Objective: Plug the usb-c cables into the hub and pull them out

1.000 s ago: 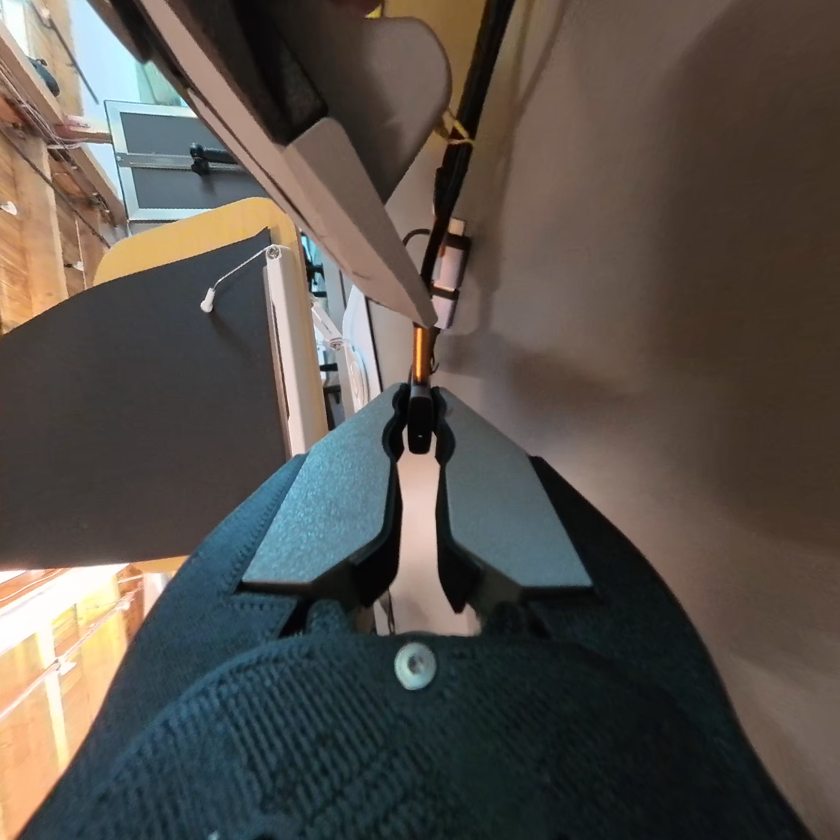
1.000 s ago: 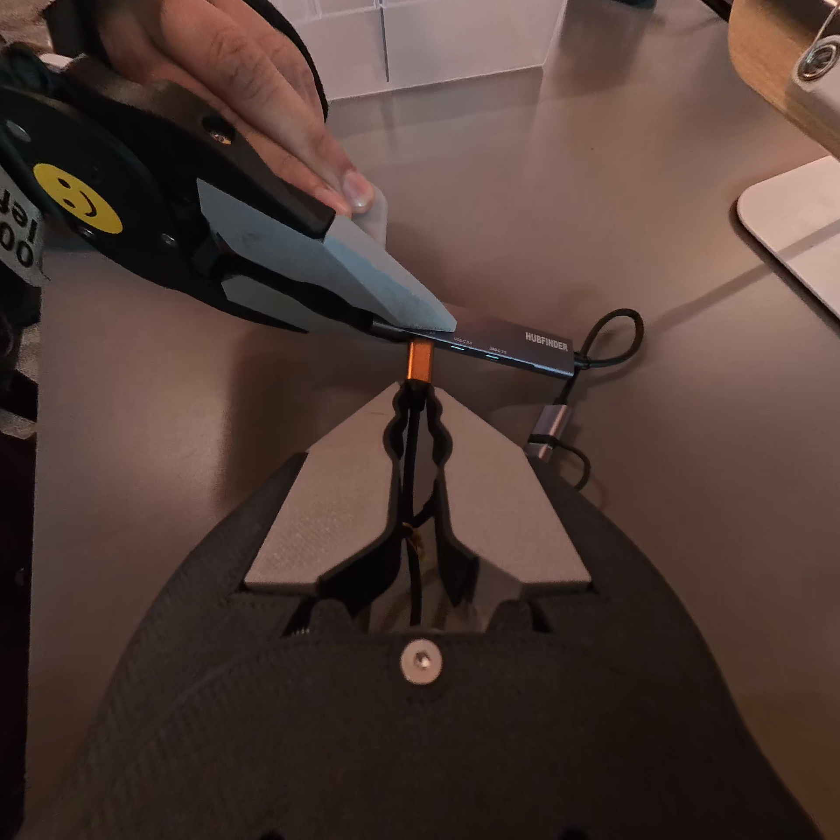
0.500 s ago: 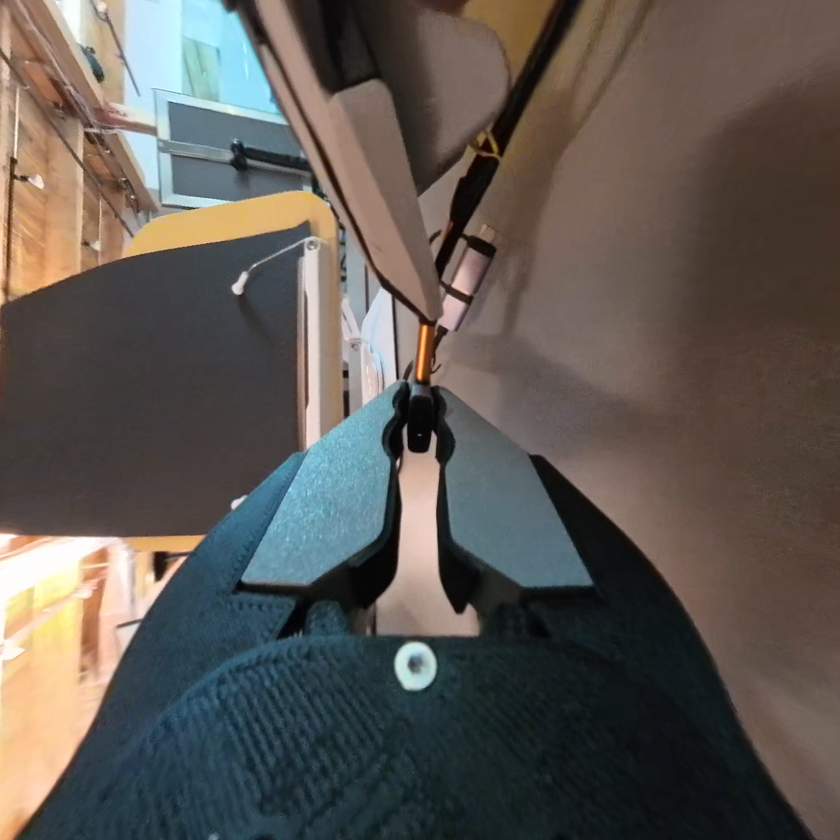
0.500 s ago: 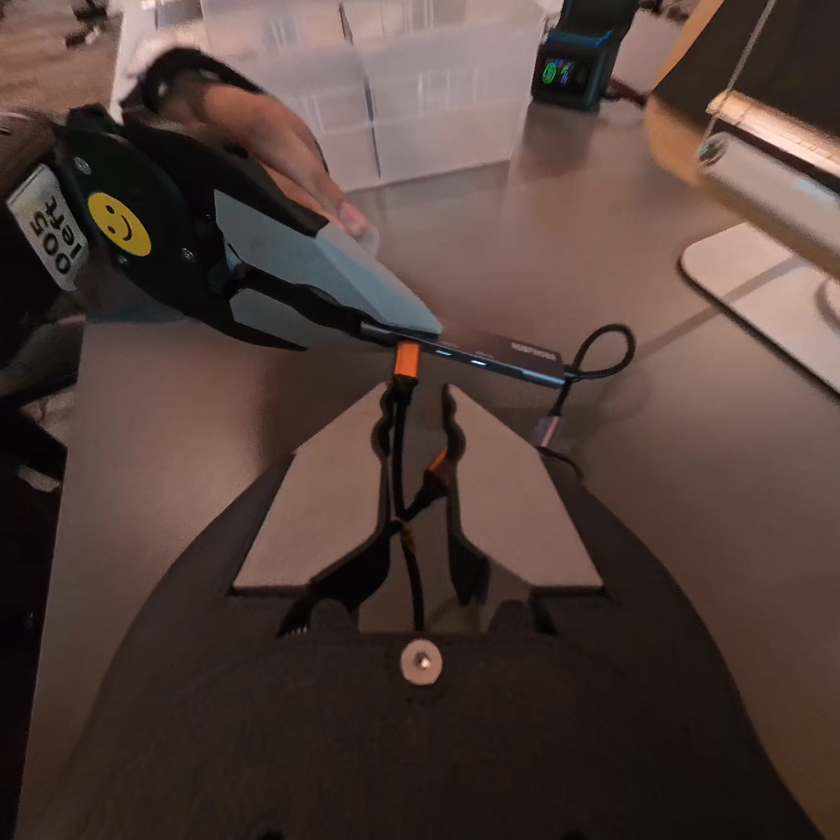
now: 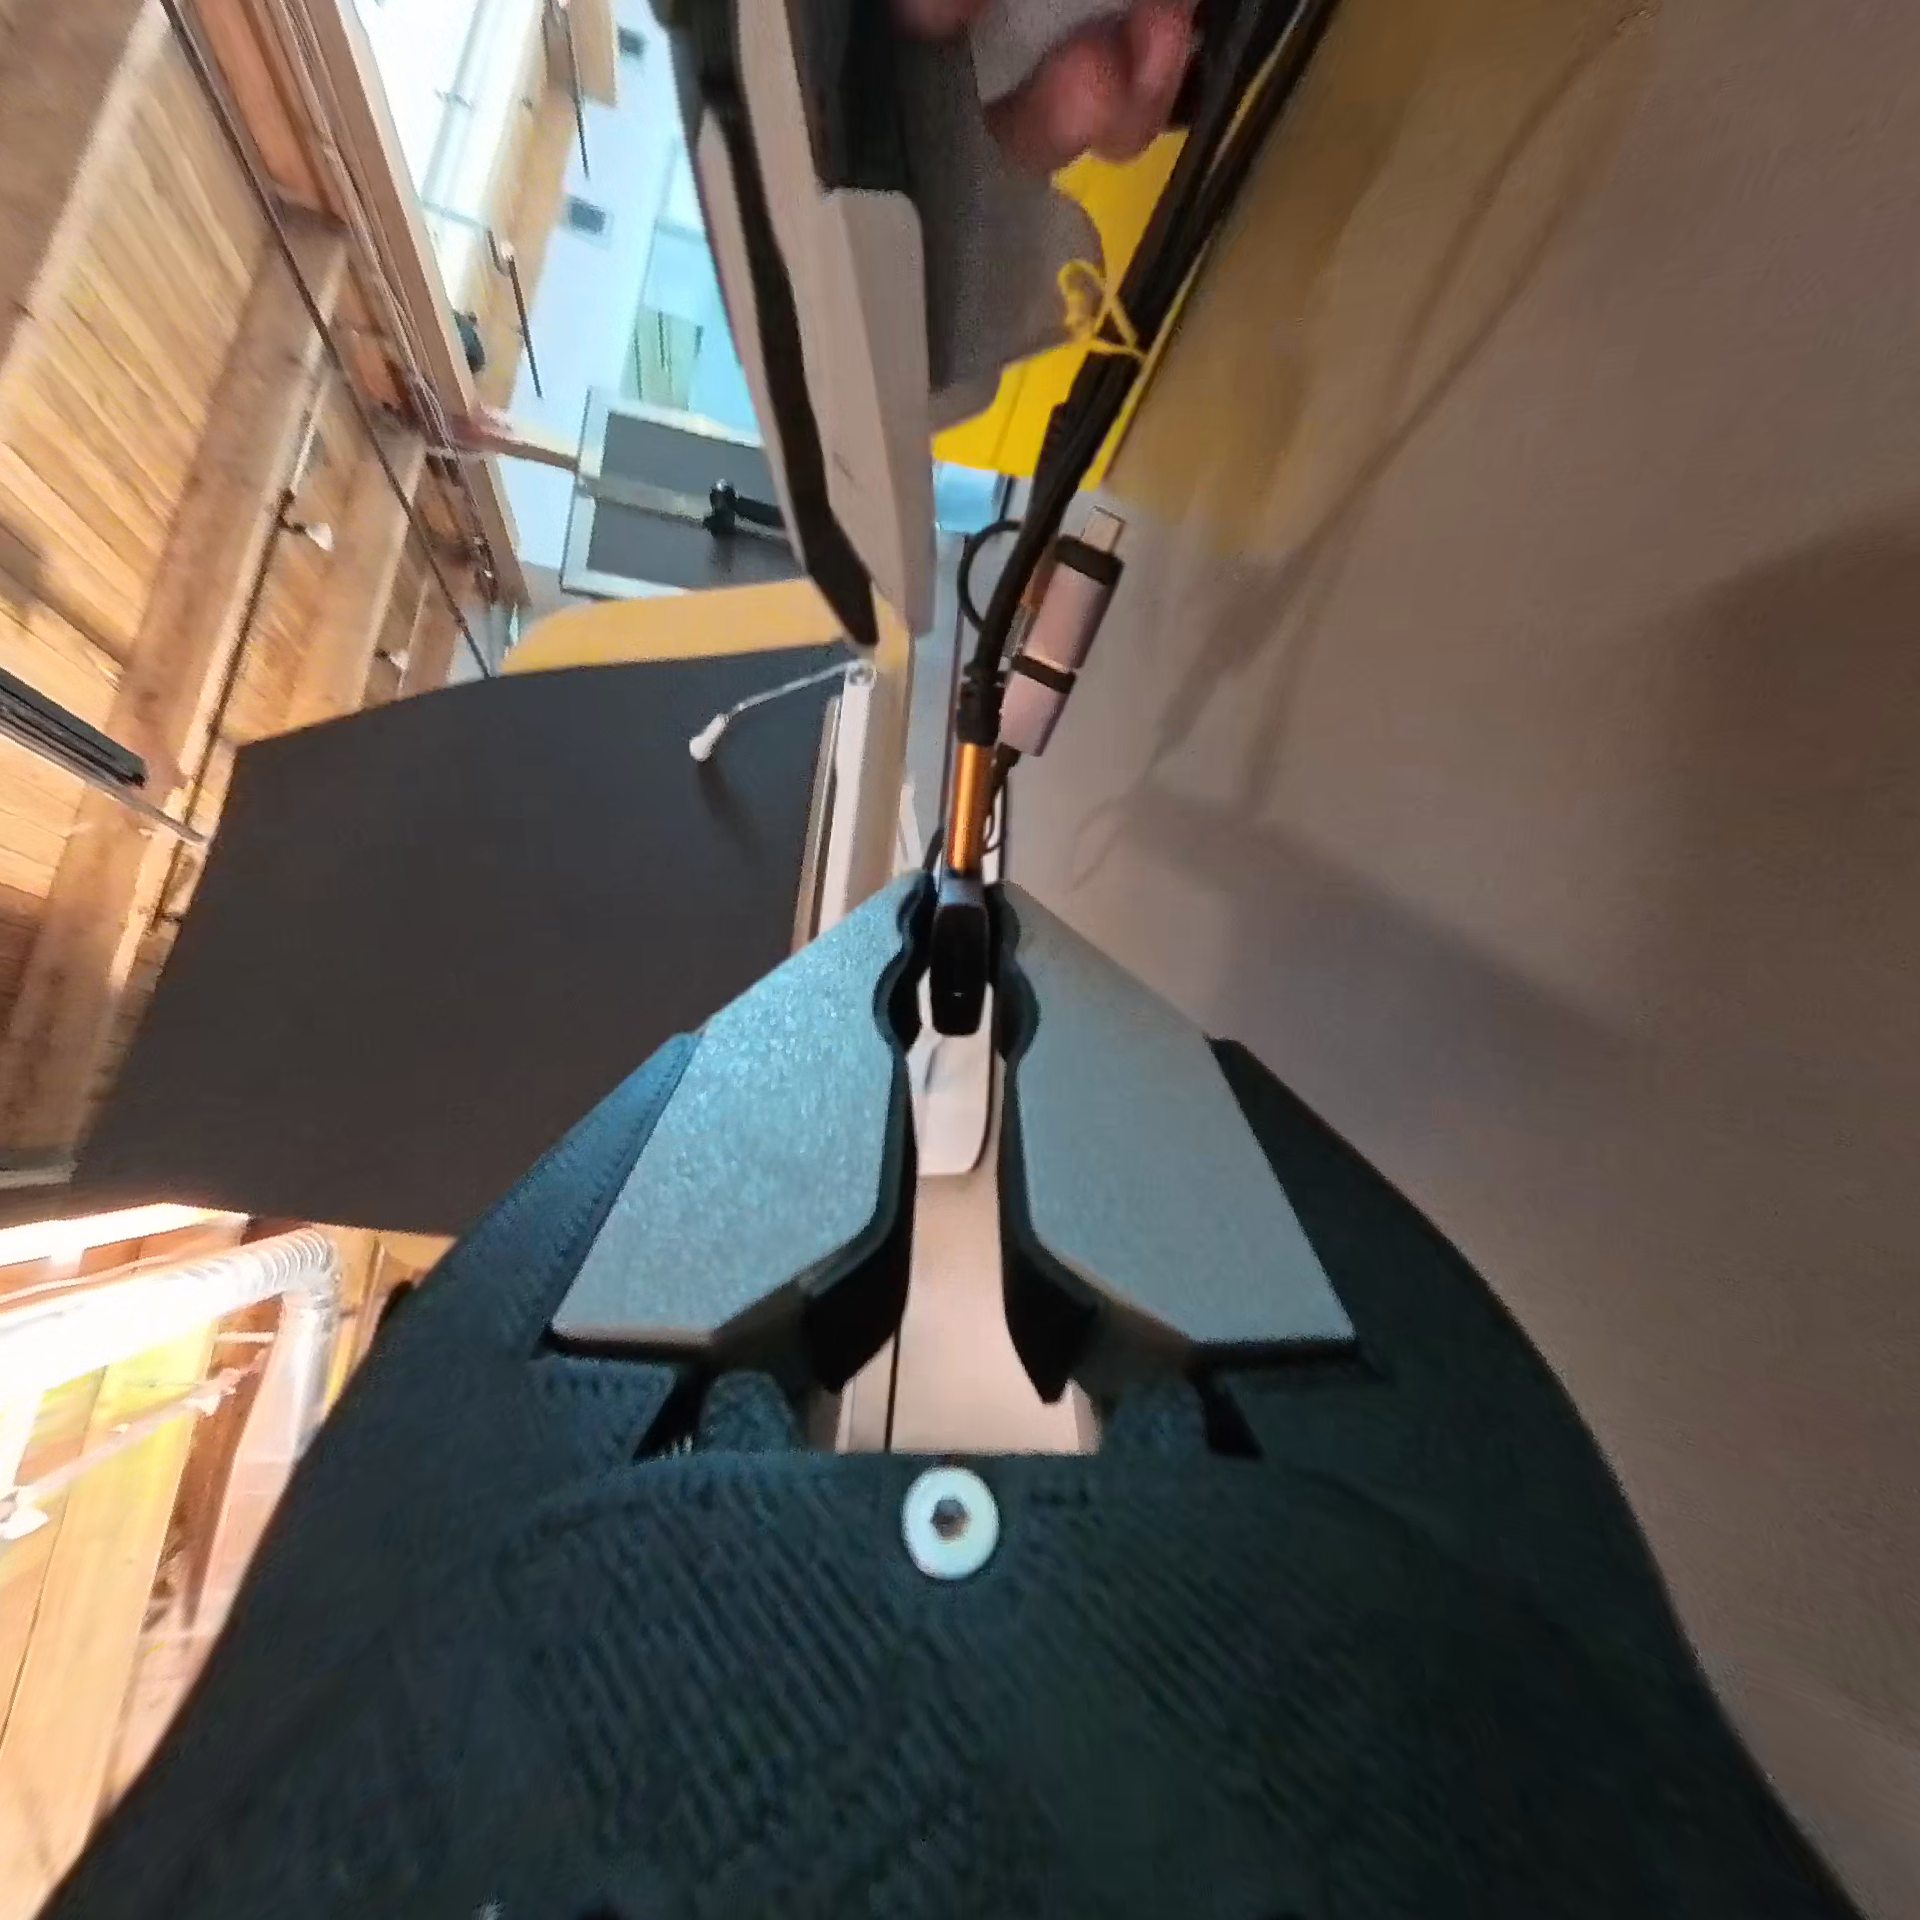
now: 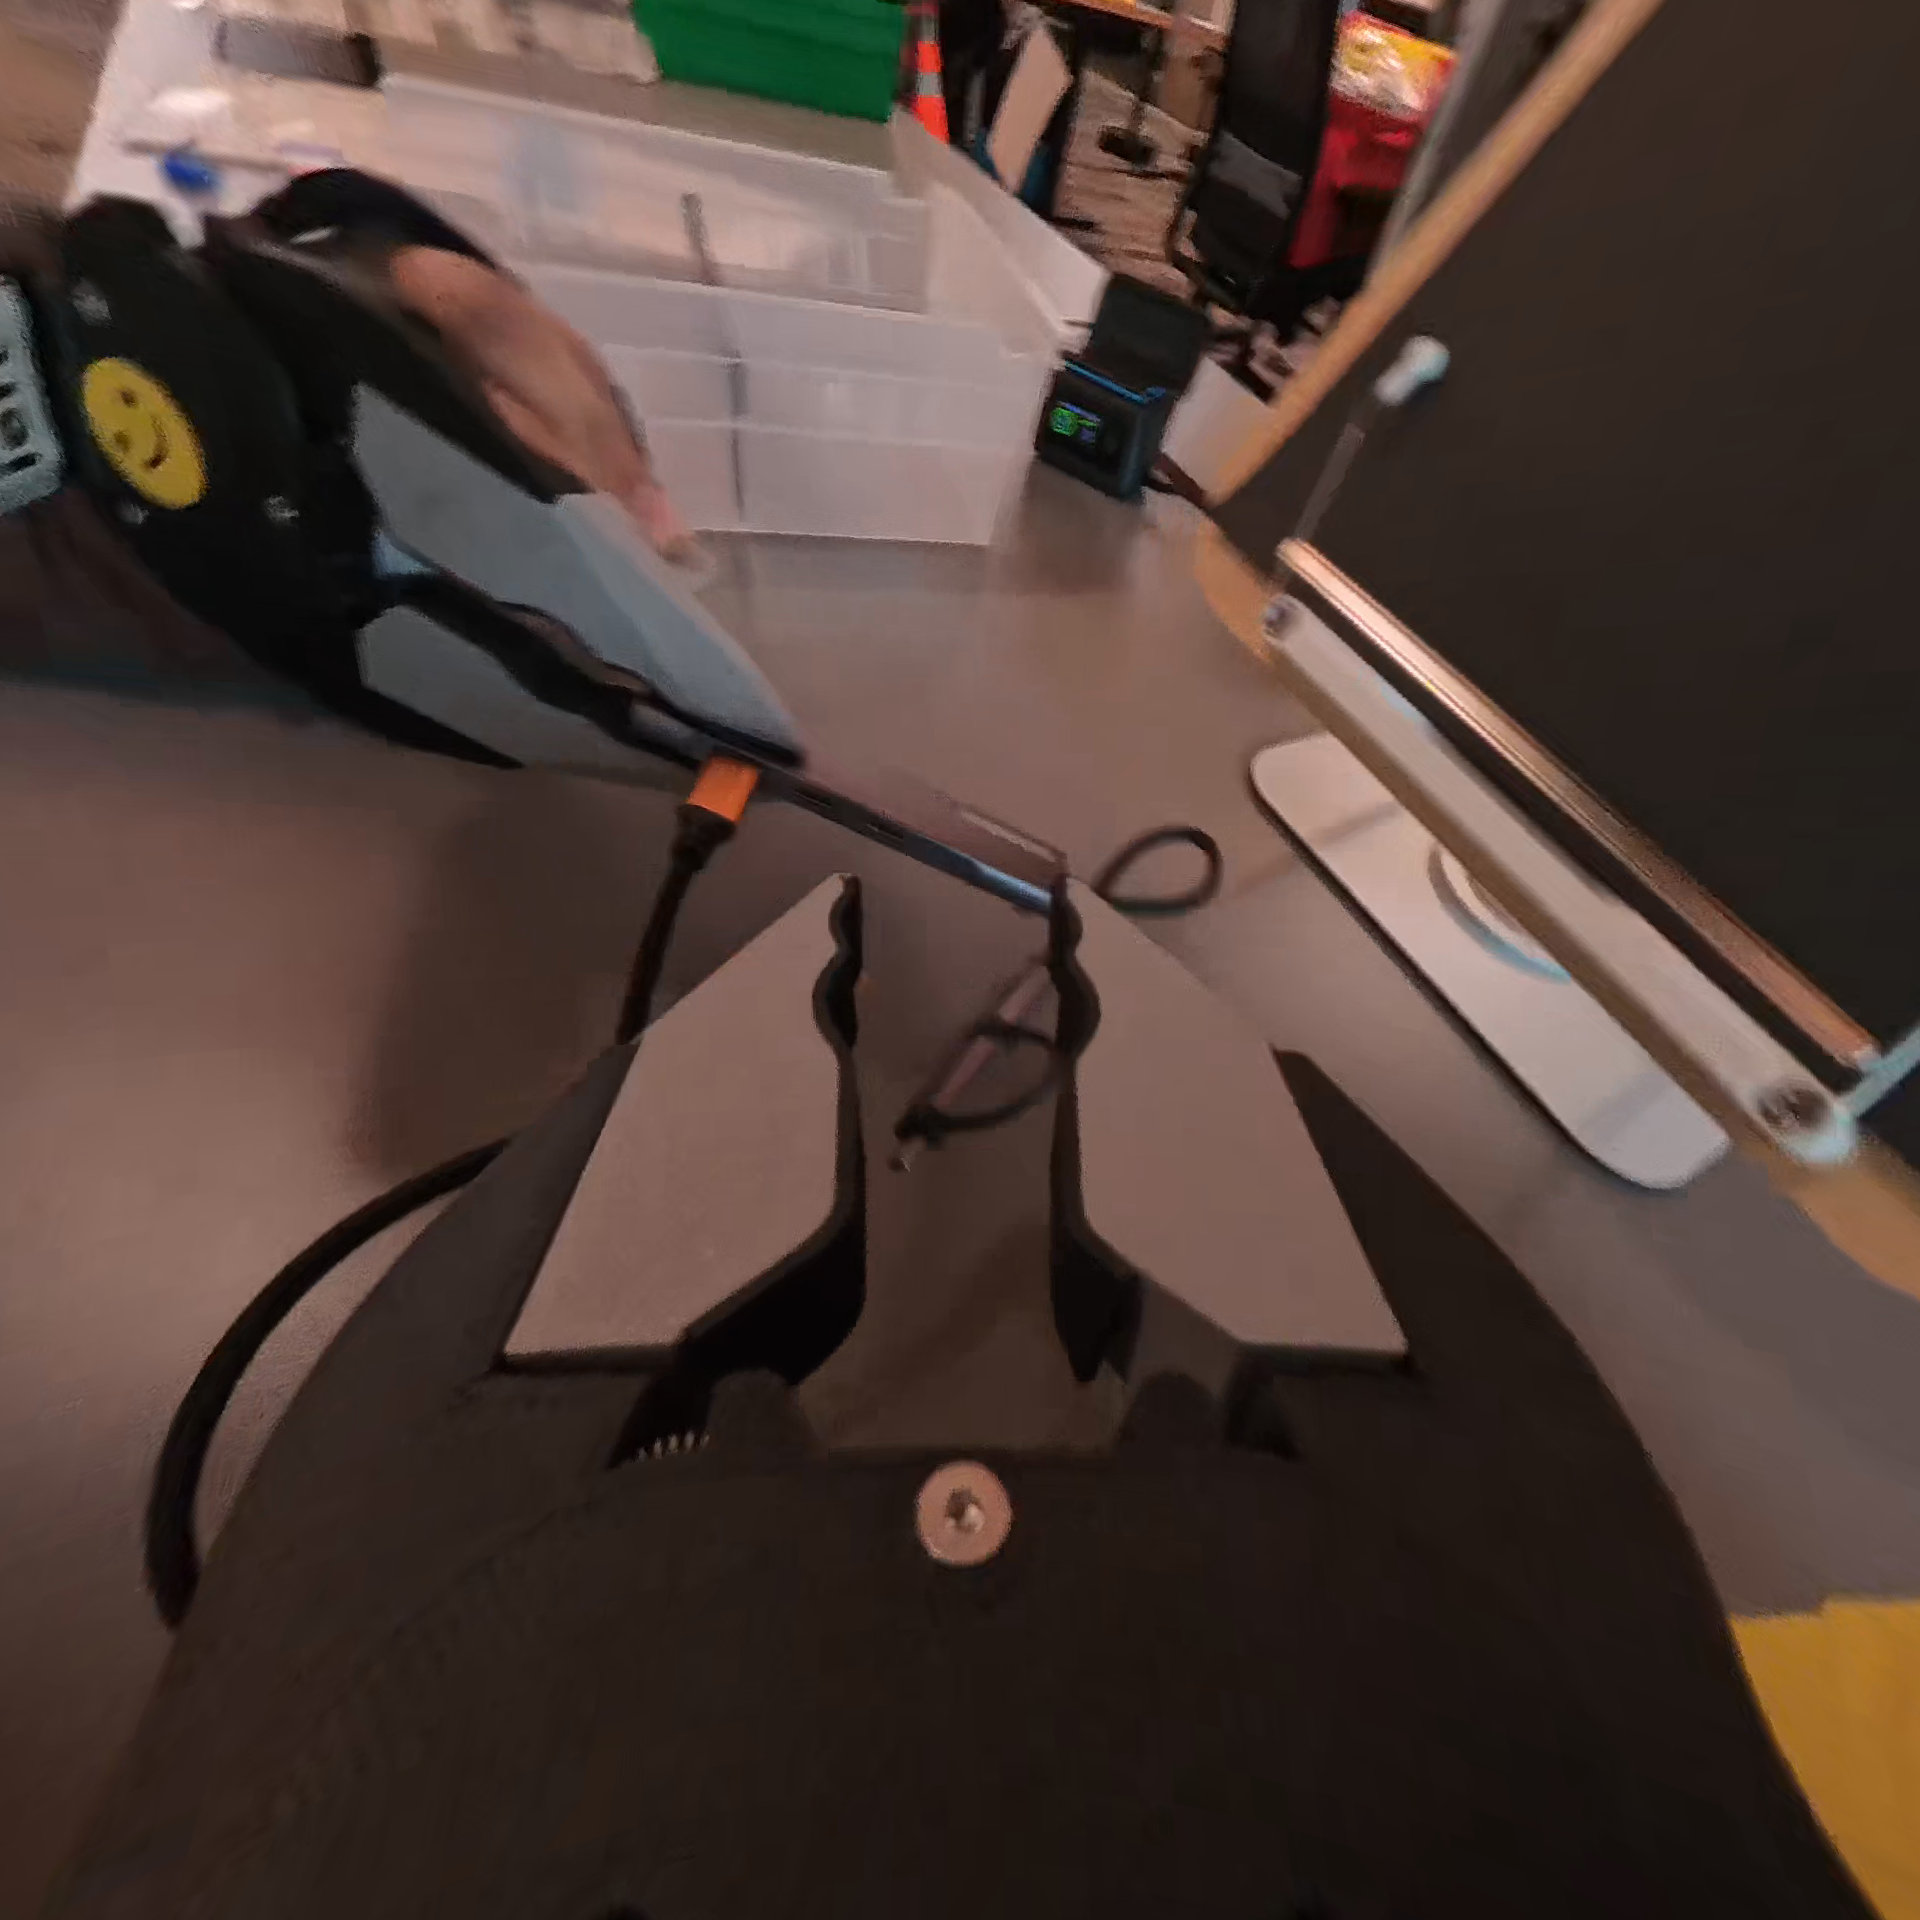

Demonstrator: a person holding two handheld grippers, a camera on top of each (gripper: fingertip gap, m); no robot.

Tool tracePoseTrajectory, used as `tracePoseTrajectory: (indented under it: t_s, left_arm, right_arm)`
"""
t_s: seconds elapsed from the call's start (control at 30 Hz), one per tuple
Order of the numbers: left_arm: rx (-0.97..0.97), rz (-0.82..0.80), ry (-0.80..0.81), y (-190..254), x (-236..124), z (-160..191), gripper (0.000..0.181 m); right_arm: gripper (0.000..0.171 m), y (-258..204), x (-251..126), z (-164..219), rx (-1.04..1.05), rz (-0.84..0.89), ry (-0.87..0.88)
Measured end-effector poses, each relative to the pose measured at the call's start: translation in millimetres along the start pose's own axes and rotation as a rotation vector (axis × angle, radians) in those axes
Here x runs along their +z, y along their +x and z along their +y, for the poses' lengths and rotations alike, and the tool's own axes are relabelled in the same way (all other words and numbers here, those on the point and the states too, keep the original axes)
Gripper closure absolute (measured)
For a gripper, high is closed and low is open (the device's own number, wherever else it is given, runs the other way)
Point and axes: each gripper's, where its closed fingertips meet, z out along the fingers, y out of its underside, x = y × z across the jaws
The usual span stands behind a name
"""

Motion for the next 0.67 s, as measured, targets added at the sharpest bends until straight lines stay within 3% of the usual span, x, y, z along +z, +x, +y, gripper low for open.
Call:
tracePoseTrajectory:
  t_s: [0.03, 0.1, 0.33, 0.53, 0.67]
  left_arm:
    - [-0.002, 0.002, 0.018, 1.3, -0.4, -5.6, 0.174]
    - [-0.026, 0.018, 0.06, 4.4, -1.3, -16.9, 0.174]
    - [-0.172, 0.095, 0.144, 13.0, -1.0, -36.4, 0.176]
    - [-0.326, 0.009, 0.164, -4.1, -0.2, -29.6, 0.168]
    - [-0.379, -0.054, 0.098, -15.1, 2.2, -7.5, 0.167]
  right_arm:
    - [0.135, -11.2, 2.4, -2.2, -0.042, -0.029, -0.001]
    - [0.125, -26.6, 9.4, 0.9, -0.114, -0.054, -0.038]
    - [0.154, -27.1, 25.2, 26.1, -0.474, 0.14, -0.213]
    - [0.156, -16.4, 20.8, 20.6, -0.405, 0.193, -0.211]
    - [0.164, 12.3, 6.7, 15.4, -0.344, 0.33, -0.195]
